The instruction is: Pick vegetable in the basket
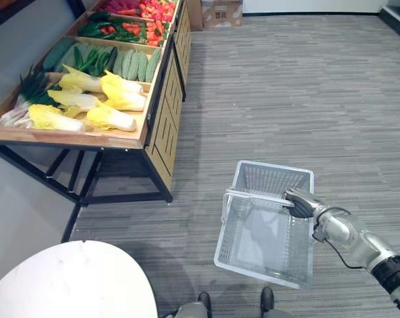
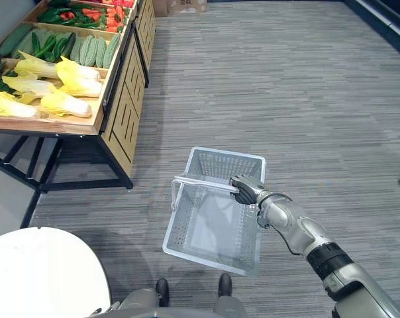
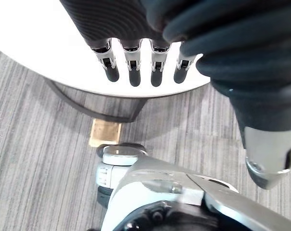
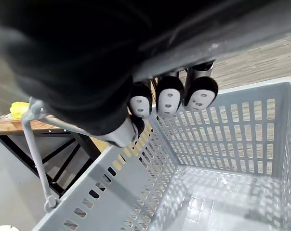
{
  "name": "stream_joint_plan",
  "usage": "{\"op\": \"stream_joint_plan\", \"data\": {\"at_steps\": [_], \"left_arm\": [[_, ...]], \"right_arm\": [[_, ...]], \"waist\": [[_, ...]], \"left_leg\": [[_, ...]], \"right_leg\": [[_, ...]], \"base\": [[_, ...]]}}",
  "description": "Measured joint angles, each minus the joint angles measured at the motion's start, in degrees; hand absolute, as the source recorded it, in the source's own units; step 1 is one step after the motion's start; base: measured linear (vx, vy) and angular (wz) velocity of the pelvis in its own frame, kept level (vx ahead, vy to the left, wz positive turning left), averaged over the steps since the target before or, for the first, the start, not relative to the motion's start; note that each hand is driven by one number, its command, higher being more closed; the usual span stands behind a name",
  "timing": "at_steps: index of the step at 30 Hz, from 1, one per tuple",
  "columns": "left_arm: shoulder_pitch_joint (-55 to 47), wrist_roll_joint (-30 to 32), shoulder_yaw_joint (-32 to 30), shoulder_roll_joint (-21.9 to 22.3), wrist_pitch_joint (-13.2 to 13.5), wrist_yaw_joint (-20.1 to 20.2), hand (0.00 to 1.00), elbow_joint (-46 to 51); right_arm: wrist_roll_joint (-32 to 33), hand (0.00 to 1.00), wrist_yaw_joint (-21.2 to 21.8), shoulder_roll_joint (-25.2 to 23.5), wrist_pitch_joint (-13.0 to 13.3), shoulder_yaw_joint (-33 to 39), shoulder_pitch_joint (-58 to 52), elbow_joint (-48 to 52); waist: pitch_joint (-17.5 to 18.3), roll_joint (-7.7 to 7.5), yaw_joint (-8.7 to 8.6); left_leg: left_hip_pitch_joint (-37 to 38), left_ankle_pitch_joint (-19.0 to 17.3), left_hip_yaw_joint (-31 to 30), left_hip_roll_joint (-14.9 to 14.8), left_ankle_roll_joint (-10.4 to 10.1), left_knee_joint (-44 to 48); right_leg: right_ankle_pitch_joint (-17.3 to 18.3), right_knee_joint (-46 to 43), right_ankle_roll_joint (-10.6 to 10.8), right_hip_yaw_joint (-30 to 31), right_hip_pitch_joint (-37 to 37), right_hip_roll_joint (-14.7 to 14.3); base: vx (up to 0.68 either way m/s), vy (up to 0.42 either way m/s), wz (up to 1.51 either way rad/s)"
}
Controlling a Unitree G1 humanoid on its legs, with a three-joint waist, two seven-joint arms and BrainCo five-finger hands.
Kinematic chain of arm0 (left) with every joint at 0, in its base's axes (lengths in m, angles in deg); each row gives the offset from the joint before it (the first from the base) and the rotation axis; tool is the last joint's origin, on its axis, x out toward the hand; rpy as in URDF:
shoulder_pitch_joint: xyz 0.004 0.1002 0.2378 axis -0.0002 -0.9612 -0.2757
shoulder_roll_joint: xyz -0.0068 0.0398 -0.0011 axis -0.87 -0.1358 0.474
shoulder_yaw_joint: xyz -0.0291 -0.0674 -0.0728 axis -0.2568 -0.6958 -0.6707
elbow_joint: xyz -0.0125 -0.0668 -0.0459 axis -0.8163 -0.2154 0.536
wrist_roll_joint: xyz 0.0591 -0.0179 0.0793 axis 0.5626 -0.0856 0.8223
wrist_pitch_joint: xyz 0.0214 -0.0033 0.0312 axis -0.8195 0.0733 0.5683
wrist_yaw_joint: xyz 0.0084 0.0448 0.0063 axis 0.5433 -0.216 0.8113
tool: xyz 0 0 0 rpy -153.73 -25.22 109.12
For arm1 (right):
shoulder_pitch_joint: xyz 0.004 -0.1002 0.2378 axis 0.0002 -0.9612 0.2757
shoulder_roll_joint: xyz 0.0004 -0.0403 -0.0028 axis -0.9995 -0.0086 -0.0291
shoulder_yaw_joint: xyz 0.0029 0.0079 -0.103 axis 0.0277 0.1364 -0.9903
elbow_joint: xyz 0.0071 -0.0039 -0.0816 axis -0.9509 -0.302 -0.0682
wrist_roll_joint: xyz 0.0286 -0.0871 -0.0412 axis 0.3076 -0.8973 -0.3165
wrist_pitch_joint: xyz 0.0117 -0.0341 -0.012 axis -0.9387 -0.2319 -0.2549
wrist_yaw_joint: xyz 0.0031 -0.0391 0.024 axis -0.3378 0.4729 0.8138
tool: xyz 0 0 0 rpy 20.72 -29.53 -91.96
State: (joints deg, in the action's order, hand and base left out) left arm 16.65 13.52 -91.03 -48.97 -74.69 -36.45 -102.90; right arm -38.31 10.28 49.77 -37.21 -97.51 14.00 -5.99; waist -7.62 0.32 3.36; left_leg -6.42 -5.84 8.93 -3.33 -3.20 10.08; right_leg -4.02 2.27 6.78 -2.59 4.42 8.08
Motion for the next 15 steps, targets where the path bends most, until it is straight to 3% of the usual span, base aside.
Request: {"op": "stream_joint_plan", "data": {"at_steps": [7, 8, 10, 12, 14, 15], "left_arm": [[0.48, 0.08, 2.84, -1.17, 0.07, 0.19, 0.00, 0.16], [0.48, -0.01, 3.51, -1.38, 0.05, 0.09, 0.00, 0.17], [0.54, -0.02, 4.38, -1.61, -0.06, -0.02, 0.00, 0.11], [0.45, -0.02, 6.02, -2.91, -0.21, -0.33, 0.00, 0.05], [0.35, 0.00, 7.29, -4.02, -0.31, -0.22, 0.00, 0.16], [0.75, 0.00, 7.58, -4.21, -0.41, -0.20, 0.00, 0.26]], "right_arm": [[0.22, 1.00, 0.01, -1.39, -0.10, 2.21, -4.46, -0.22], [0.01, 1.00, 0.04, -1.42, -0.27, 3.12, -6.25, -0.26], [-0.22, 1.00, 0.06, -1.96, -0.67, 4.00, -7.30, -1.16], [-0.34, 1.00, 0.05, -2.87, -1.46, 4.31, -7.47, -1.42], [-0.33, 1.00, -0.01, -4.38, -1.48, 5.85, -8.31, -1.47], [-0.33, 1.00, -0.05, -5.35, -1.49, 6.97, -8.48, -1.43]], "waist": [[-0.14, -1.03, 0.50], [-0.37, -1.43, 0.44], [-0.32, -1.17, 0.61], [-1.19, -1.06, -0.14], [-2.11, -1.20, -0.98], [-2.03, -1.78, -1.67]], "left_leg": [[1.81, -3.04, 1.46, 1.56, 2.25, 0.61], [1.86, -5.02, 0.39, 2.11, 4.03, 1.87], [3.01, -6.83, -0.20, 2.17, 6.66, 2.17], [6.10, -7.71, 0.03, 1.59, 8.21, 0.84], [9.24, -7.77, -0.18, 1.25, 9.31, -0.56], [9.98, -8.06, -0.23, 1.13, 9.72, -1.03]], "right_leg": [[1.13, -1.68, 1.13, 1.77, 0.19, 0.87], [3.65, -6.99, 1.37, 2.43, 2.13, 1.04], [4.91, -14.41, 1.04, 2.00, 4.96, 0.84], [3.03, -29.13, -2.56, -2.17, 10.58, 1.42], [1.73, -36.04, -5.57, -5.04, 13.22, 2.86], [3.24, -36.08, -5.60, -7.04, 14.06, 3.67]], "base": [[0.00, 0.062, -0.19], [-0.01, 0.070, -0.15], [-0.02, 0.059, -0.37], [-0.04, 0.056, -0.36], [0.07, 0.048, -0.08], [0.11, 0.050, -0.04]]}}
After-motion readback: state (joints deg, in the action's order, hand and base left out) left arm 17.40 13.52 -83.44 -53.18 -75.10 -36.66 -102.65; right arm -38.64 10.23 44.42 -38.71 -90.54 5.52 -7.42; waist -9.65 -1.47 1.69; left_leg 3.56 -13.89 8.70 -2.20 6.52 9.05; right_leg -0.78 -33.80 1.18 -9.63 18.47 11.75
